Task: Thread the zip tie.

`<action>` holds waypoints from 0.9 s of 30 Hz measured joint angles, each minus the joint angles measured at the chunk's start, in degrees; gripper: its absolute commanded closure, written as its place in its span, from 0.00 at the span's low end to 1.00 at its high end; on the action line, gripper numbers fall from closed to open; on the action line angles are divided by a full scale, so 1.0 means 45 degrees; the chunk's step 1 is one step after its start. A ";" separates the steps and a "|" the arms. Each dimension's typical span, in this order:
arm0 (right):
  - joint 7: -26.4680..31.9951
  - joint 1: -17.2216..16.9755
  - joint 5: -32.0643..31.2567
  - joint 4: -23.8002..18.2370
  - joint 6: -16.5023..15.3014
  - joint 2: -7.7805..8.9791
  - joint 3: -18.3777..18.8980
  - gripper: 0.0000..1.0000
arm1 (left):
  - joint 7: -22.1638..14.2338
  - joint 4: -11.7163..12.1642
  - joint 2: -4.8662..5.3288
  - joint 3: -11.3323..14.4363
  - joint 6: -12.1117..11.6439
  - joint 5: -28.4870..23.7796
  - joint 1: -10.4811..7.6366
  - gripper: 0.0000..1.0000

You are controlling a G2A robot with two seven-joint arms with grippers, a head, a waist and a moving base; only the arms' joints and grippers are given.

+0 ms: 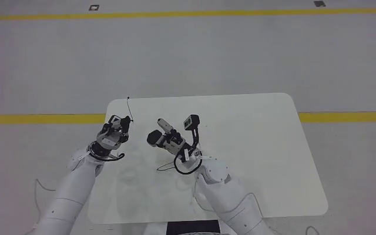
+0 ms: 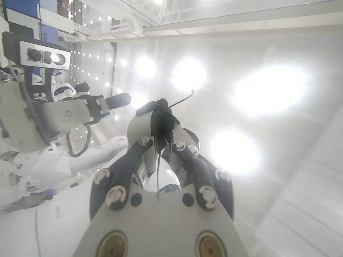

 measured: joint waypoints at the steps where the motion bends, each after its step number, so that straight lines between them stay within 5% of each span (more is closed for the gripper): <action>1: -0.0018 -0.0005 -0.0012 -0.0008 0.0000 0.0000 0.0001 0.00 | 0.0000 0.0000 0.0000 0.0000 0.0000 0.0000 0.0000 1.00; 9: -0.0017 -0.0049 0.0088 -0.0053 0.0026 -0.0003 -0.0025 0.00 | 0.0000 0.0000 0.0000 0.0000 0.0000 0.0000 0.0000 1.00; 22: 0.1518 0.0671 0.2783 0.1009 -0.0001 -0.0138 -0.0539 0.00 | 0.0000 0.0000 0.0000 0.0000 0.0000 0.0000 0.0000 1.00; 27: 0.1575 0.0991 0.3070 0.1442 0.0000 -0.0308 -0.0807 0.51 | 0.0000 0.0000 0.0000 0.0000 0.0000 0.0000 0.0000 1.00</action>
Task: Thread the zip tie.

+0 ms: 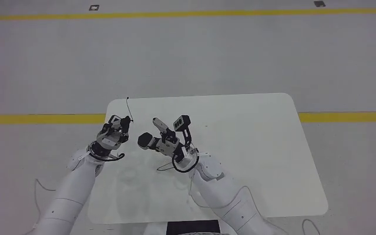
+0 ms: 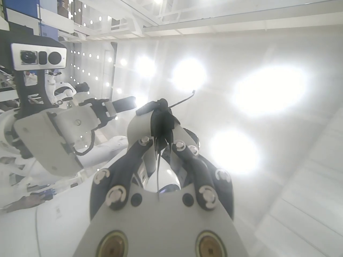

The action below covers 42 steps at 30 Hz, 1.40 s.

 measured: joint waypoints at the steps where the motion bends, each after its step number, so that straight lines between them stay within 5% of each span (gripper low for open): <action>1: -0.0005 0.0050 0.0062 0.0064 0.0000 -0.0045 -0.0016 0.54 | 0.0000 0.0000 0.0000 0.0000 0.0000 0.0000 0.0000 1.00; 8: 0.0014 0.0071 0.0321 0.0295 0.0000 -0.0339 0.0170 0.65 | 0.0000 0.0000 0.0000 0.0000 0.0000 0.0000 0.0000 1.00; 30: 0.0855 0.0404 0.0269 0.1653 0.0000 -0.1499 0.0509 0.78 | 0.0000 0.0000 0.0000 0.0000 0.0000 0.0000 0.0000 1.00; 42: 0.0992 0.0578 0.0152 0.1770 0.0000 -0.1653 0.0716 0.87 | 0.0000 0.0000 0.0000 0.0000 0.0000 0.0000 0.0000 1.00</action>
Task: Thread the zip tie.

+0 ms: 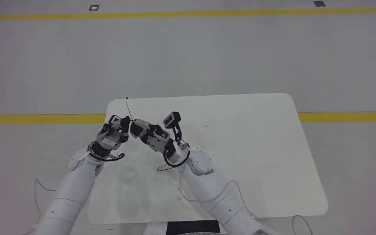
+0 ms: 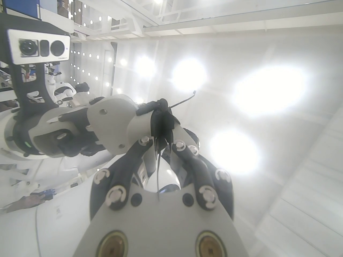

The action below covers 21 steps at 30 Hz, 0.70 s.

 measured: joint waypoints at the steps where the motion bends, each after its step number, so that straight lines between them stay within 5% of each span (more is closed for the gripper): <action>1: -0.0006 0.0003 -0.0015 -0.0012 0.0000 -0.0003 0.0003 0.87 | 0.0000 0.0000 0.0000 0.0000 0.0000 0.0000 0.0000 1.00; 12: -0.0045 0.0030 -0.0041 -0.0088 0.0000 -0.0012 -0.0054 0.87 | 0.0000 0.0000 0.0000 0.0000 0.0000 0.0000 0.0000 1.00; 21: -0.0063 0.0033 -0.0027 -0.0149 0.0000 -0.0021 -0.0014 1.00 | 0.0000 0.0000 0.0000 0.0000 0.0000 0.0000 0.0000 1.00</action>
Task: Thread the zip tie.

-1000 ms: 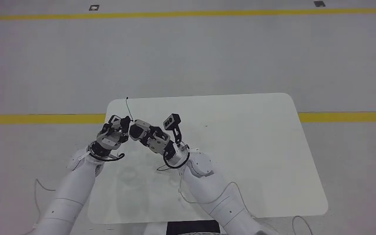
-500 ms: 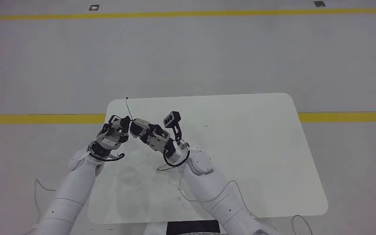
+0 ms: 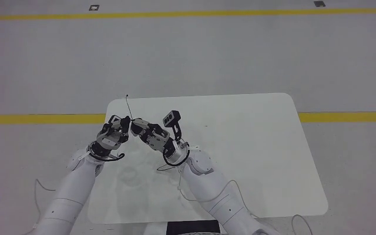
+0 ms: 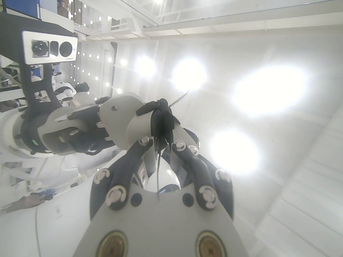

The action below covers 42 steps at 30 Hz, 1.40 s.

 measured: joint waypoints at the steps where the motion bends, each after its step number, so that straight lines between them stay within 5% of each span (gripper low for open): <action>1: -0.0006 -0.0005 0.0000 -0.0008 0.0000 0.0001 0.0010 1.00 | 0.0000 0.0000 0.0000 0.0000 0.0000 0.0000 0.0000 1.00; 32: -0.0819 -0.0162 -0.1027 0.0054 0.0000 0.0076 0.0161 1.00 | 0.0000 0.0000 0.0000 0.0000 0.0000 0.0000 0.0000 1.00; 42: -0.2061 -0.0283 -0.2212 0.0258 0.0000 0.0134 0.0250 1.00 | 0.0000 0.0000 0.0000 0.0000 0.0000 0.0000 0.0000 1.00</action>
